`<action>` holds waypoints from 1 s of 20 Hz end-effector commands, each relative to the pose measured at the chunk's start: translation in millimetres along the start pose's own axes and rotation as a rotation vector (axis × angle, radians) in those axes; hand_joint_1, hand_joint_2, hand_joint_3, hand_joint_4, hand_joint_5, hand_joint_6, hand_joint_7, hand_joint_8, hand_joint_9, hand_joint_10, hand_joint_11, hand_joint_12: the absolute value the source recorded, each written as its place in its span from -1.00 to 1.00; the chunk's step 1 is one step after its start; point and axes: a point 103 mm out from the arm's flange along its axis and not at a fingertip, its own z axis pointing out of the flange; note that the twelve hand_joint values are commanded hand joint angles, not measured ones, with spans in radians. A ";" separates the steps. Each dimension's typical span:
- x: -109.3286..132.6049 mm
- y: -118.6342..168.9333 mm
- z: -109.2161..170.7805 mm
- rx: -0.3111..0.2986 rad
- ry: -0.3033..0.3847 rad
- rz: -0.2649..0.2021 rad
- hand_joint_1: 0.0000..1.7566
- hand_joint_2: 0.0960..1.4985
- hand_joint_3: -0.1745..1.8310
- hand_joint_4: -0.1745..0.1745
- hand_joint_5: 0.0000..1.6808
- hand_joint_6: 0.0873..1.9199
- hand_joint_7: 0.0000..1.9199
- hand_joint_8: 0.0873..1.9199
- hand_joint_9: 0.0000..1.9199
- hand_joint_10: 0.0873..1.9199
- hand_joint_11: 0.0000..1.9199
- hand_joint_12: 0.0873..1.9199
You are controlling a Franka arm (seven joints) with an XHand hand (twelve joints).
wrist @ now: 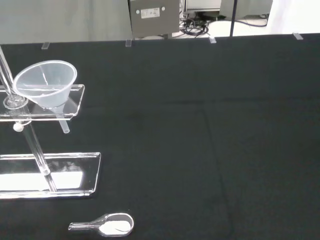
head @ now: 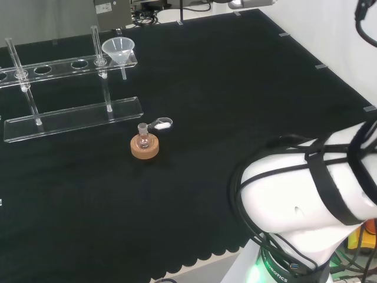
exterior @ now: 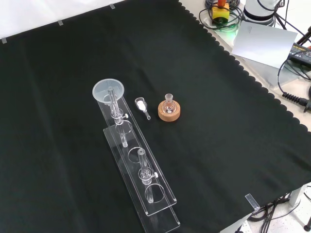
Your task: Pick up the funnel from the transparent funnel stand.
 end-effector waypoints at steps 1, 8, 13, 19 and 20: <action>11.1 61.7 21.6 0.028 -0.006 -0.040 -1.00 0.49 -0.41 0.04 -0.76 -1.00 -0.99 -0.67 -0.90 -0.45 -1.00 0.29; 35.3 123.3 46.5 0.076 -0.019 -0.109 -1.00 0.47 -0.43 0.02 -0.76 -1.00 -0.97 -0.66 -0.89 -0.44 -1.00 0.29; 60.6 148.3 67.9 0.114 -0.044 -0.168 -0.97 0.46 -0.46 0.01 -0.75 -1.00 -0.95 -0.63 -0.87 -0.43 -1.00 0.30; 84.7 163.9 91.0 0.150 -0.061 -0.220 -0.94 0.45 -0.48 0.00 -0.74 -1.00 -0.94 -0.62 -0.86 -0.43 -1.00 0.30; 88.3 164.8 93.8 0.155 -0.070 -0.229 -0.93 0.44 -0.49 -0.01 -0.74 -1.00 -0.94 -0.62 -0.86 -0.42 -1.00 0.30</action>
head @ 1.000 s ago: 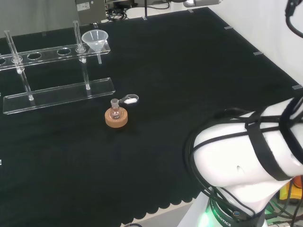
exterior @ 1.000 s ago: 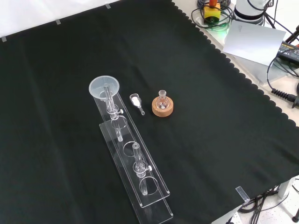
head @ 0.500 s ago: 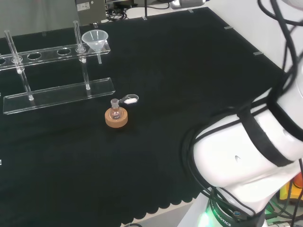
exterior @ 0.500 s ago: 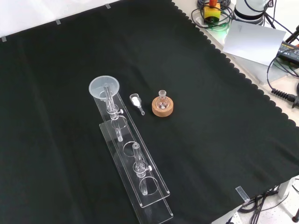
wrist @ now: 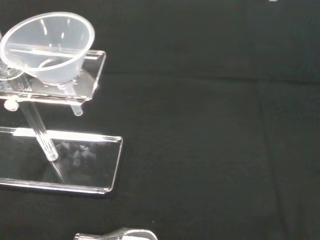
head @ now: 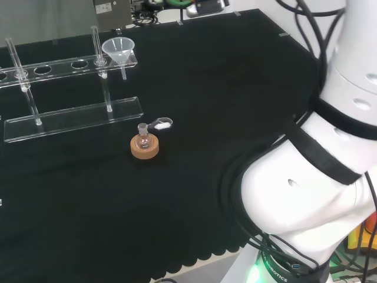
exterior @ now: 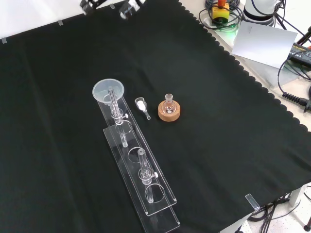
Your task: Pick up the funnel from the transparent funnel stand.
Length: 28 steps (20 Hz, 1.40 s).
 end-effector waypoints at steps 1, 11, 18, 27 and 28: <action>38.1 31.4 16.3 0.027 -0.038 -0.098 -0.91 0.43 -0.49 -0.01 -0.74 -1.00 -0.93 -0.61 -0.86 -0.42 -1.00 0.30; 65.6 50.2 25.0 0.102 -0.096 -0.131 -0.53 0.20 -0.58 -0.03 -0.75 -1.00 -0.90 -0.53 -0.80 -0.37 -1.00 0.35; 66.5 65.0 39.1 0.157 -0.098 -0.133 -0.48 0.13 -0.60 -0.08 -0.74 -1.00 -0.90 -0.48 -0.80 -0.35 -1.00 0.39; 71.4 79.7 51.8 0.203 -0.119 -0.143 -0.49 0.08 -0.61 -0.12 -0.76 -1.00 -0.94 -0.46 -0.82 -0.34 -1.00 0.41; 72.5 81.1 53.0 0.209 -0.120 -0.145 -0.49 0.07 -0.61 -0.12 -0.77 -1.00 -0.94 -0.46 -0.83 -0.34 -1.00 0.41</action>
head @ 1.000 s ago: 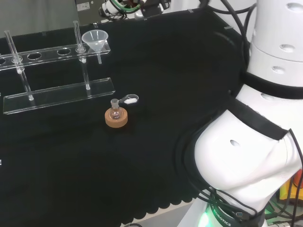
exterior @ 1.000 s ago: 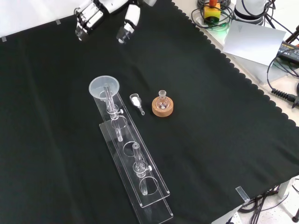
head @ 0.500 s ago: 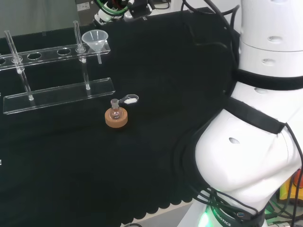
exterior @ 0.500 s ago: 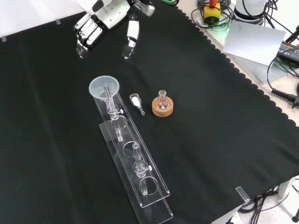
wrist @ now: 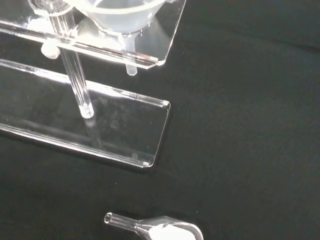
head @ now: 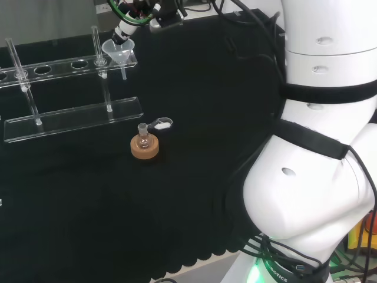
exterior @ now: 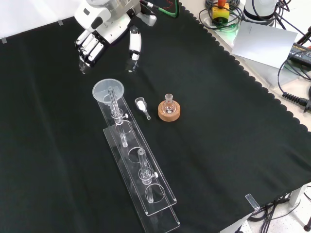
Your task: Pick up the funnel from the transparent funnel stand.
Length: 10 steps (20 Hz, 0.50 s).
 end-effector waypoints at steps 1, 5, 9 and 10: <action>5.1 8.5 6.1 0.042 -0.020 -0.011 -0.49 0.07 -0.61 -0.13 -0.78 -1.00 -0.95 -0.45 -0.84 -0.33 -1.00 0.42; 9.4 15.4 7.9 0.049 -0.030 -0.015 -0.51 0.04 -0.62 -0.14 -0.82 -1.00 -1.00 -0.46 -0.87 -0.32 -1.00 0.42; 12.4 23.8 11.6 0.054 -0.037 -0.016 -0.51 0.03 -0.63 -0.14 -0.86 -1.00 -1.00 -0.53 -0.90 -0.30 -1.00 0.43; 13.0 26.1 12.9 0.056 -0.039 -0.017 -0.50 0.02 -0.63 -0.14 -0.87 -1.00 -1.00 -0.54 -0.90 -0.30 -1.00 0.44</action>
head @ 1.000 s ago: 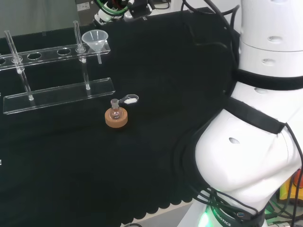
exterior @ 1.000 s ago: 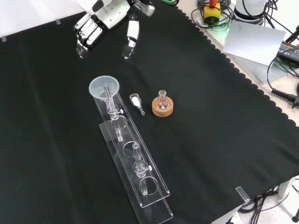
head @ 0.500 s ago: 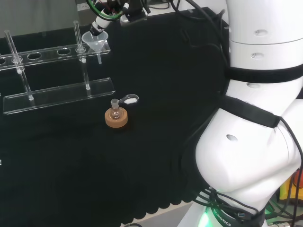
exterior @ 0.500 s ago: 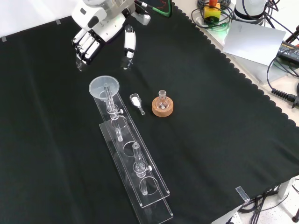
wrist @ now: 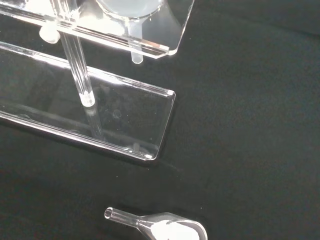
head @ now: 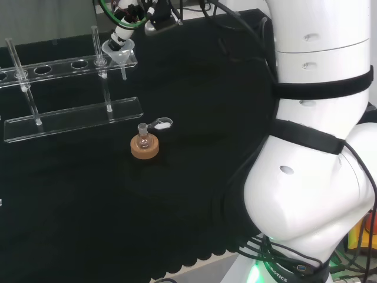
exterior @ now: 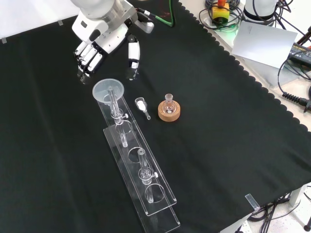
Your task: Pick up the funnel from the transparent funnel stand.
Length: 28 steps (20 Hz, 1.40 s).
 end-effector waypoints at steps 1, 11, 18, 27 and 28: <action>4.8 10.7 5.9 0.017 -0.013 -0.004 -0.50 0.02 -0.63 -0.13 -0.87 -1.00 -1.00 -0.55 -0.91 -0.30 -1.00 0.44; 11.4 27.3 14.1 0.021 0.006 -0.018 -0.49 0.02 -0.63 -0.13 -0.93 -1.00 -1.00 -0.64 -0.91 -0.27 -1.00 0.48; 18.7 32.8 18.5 0.028 -0.001 -0.032 -0.49 0.02 -0.63 -0.12 -0.96 -1.00 -1.00 -0.70 -0.91 -0.26 -1.00 0.50; 18.3 35.9 23.9 0.057 -0.028 -0.022 -0.48 0.01 -0.64 -0.13 -0.96 -1.00 -1.00 -0.70 -0.91 -0.25 -1.00 0.51; 17.9 36.3 24.6 0.059 -0.032 -0.021 -0.47 0.01 -0.64 -0.13 -0.95 -1.00 -1.00 -0.69 -0.91 -0.25 -1.00 0.51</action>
